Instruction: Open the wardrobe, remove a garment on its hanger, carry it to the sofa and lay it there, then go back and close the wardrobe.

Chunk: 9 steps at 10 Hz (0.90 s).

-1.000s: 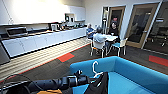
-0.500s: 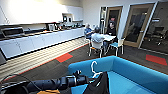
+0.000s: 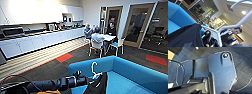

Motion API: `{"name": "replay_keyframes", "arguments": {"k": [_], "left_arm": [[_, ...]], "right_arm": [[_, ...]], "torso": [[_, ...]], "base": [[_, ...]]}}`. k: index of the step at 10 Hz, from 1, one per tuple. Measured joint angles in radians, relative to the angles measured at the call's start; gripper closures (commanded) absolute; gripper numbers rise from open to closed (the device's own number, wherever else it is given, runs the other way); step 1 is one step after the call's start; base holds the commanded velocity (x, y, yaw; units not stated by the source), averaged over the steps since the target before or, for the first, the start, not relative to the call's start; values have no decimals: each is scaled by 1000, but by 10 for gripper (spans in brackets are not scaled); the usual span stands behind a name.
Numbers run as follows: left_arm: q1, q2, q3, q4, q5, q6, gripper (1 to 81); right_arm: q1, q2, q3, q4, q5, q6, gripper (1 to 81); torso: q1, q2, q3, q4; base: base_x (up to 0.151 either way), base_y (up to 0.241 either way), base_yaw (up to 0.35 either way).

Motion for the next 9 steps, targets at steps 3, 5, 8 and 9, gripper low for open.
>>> {"name": "replay_keyframes", "arguments": {"k": [3,5,8,9], "left_arm": [[0,5,0,0,0,0,811],[0,11,0,0,0,0,811],[6,11,1,0,0,0,811],[3,13,1,0,0,-1,811]], "right_arm": [[0,0,-1,0,0,0,10],[0,0,-1,0,0,0,10],[-9,0,-1,0,-2,0,10],[-12,0,-1,0,-5,0,10]], "torso": [[0,0,0,0],[0,0,0,0],[-3,-1,0,0],[-2,-1,0,0]], "base": [[0,0,0],[0,0,0],[79,0,0],[86,0,0]]}}
